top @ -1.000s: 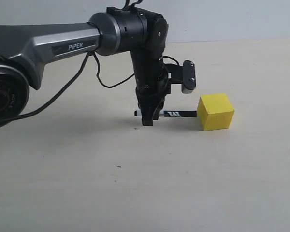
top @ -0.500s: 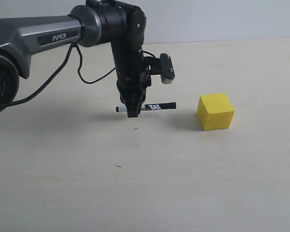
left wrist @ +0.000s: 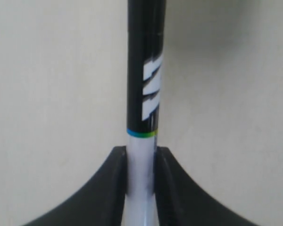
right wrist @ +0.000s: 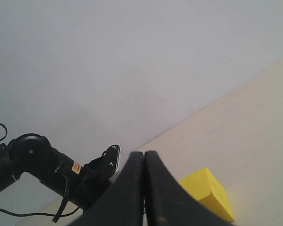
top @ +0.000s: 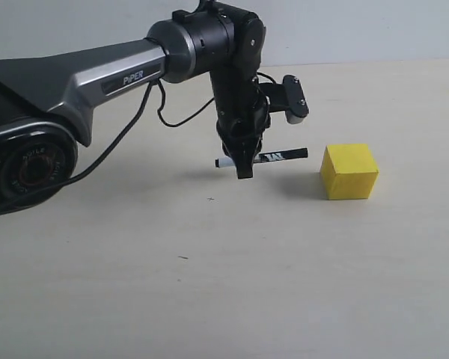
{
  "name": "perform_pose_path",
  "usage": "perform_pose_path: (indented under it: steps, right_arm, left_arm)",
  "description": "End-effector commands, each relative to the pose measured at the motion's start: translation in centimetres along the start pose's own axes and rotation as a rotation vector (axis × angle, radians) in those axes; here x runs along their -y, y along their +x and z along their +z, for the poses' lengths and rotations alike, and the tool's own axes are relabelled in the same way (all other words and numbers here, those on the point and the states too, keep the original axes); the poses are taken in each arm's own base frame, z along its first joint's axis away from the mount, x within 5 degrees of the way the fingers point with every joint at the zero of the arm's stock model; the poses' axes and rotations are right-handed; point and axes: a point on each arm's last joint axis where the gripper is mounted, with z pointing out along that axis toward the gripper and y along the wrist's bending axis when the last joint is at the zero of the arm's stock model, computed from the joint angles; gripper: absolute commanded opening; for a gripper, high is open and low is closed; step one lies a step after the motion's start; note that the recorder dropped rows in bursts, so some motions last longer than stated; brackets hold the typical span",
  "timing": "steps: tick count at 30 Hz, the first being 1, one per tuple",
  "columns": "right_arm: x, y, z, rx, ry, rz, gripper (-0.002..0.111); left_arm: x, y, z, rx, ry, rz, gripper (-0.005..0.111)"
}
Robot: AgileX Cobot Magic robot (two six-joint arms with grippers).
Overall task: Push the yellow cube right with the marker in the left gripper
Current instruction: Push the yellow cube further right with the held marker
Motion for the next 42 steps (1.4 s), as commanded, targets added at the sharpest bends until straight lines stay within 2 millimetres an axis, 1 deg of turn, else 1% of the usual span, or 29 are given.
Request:
perform_pose_path:
  steps: [1, 6, 8, 12, 15, 18, 24, 34, 40, 42]
  right_arm:
    - [0.1, 0.1, 0.0, 0.007, 0.002, -0.015, 0.000]
    - [0.1, 0.1, 0.0, 0.007, 0.002, -0.015, 0.000]
    - [0.1, 0.1, 0.0, 0.007, 0.002, -0.013, 0.000]
    - [0.1, 0.1, 0.0, 0.007, 0.002, -0.013, 0.000]
    - [0.1, 0.1, 0.0, 0.007, 0.002, -0.013, 0.000]
    - [0.1, 0.1, 0.0, 0.007, 0.002, -0.013, 0.000]
    - [0.1, 0.1, 0.0, 0.007, 0.002, -0.015, 0.000]
    - [0.1, 0.1, 0.0, 0.007, 0.002, -0.015, 0.000]
    - [0.1, 0.1, 0.0, 0.007, 0.002, -0.013, 0.000]
    - [0.1, 0.1, 0.0, 0.007, 0.002, -0.013, 0.000]
  left_arm:
    - [-0.3, 0.2, -0.2, 0.002, -0.005, 0.005, 0.000]
    - [0.4, -0.6, -0.2, -0.018, -0.021, 0.078, 0.000]
    - [0.3, -0.4, -0.1, -0.050, -0.045, 0.073, 0.000]
    - [0.4, 0.6, 0.6, -0.130, -0.059, 0.073, 0.000]
    - [0.9, 0.6, 1.2, -0.114, -0.015, 0.064, 0.000]
    - [1.3, 0.3, 1.2, -0.077, 0.019, 0.067, 0.000]
    - [1.4, 0.0, 0.6, -0.064, 0.014, 0.070, 0.000]
    - [2.9, -1.5, 0.9, -0.046, 0.039, 0.126, 0.000]
    - [3.8, -3.7, 1.2, 0.053, -0.022, 0.151, 0.000]
    - [4.0, -4.0, 1.1, 0.058, -0.025, 0.153, 0.000]
